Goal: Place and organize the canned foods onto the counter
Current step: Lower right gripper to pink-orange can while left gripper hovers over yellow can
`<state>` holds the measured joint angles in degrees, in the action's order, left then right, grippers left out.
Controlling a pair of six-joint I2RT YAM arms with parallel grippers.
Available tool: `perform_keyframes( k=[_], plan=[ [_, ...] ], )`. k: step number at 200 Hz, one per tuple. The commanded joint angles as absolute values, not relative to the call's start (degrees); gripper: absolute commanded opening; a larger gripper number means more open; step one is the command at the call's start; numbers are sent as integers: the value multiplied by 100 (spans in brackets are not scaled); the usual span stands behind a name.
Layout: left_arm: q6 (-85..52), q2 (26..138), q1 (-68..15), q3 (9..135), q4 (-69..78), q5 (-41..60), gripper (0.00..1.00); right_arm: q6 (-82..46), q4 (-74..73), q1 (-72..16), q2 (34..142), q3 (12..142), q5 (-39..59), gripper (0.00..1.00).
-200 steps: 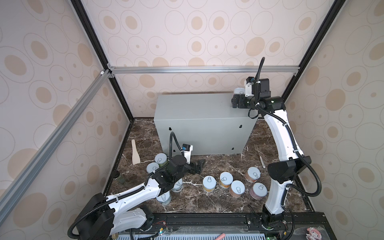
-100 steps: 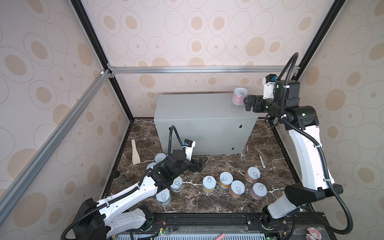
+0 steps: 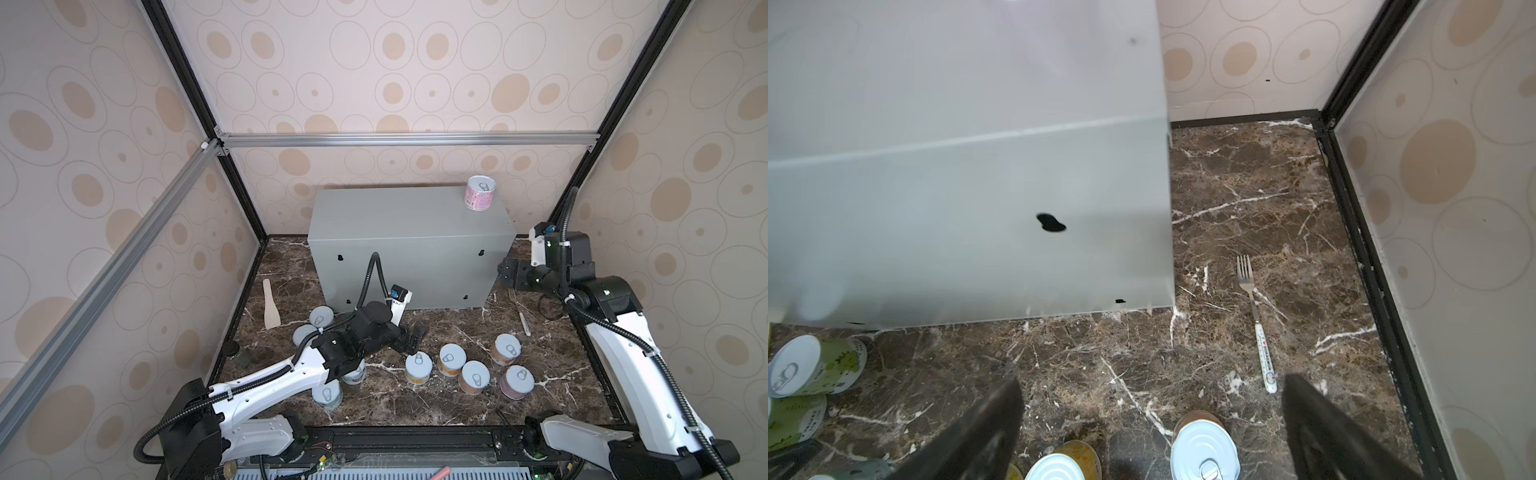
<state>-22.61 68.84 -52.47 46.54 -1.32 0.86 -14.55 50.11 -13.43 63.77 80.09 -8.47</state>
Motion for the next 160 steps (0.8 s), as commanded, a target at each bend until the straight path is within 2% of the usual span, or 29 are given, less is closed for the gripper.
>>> perform_keyframes(
  k=[1, 50, 82, 121, 160],
  plan=[
    [-2230, 6964, -5334, 4681, 102, 66, 99, -1847, 4928, -1310, 5825, 7382, -1120, 99],
    [-2398, 7197, -5432, 4357, 668, 135, 99, -2988, 4962, -1343, 4705, 5603, -1804, 99],
    [-2460, 7310, -5449, 4160, 959, 163, 99, -3631, 5185, -1345, 4112, 4919, -2096, 99],
    [-2479, 7400, -5457, 3917, 1276, 182, 99, -4329, 5808, -1345, 3997, 4603, -2322, 99],
    [-2496, 7435, -5458, 3749, 1533, 307, 99, -4828, 5863, -1345, 3817, 4030, -1967, 99]
  ],
)
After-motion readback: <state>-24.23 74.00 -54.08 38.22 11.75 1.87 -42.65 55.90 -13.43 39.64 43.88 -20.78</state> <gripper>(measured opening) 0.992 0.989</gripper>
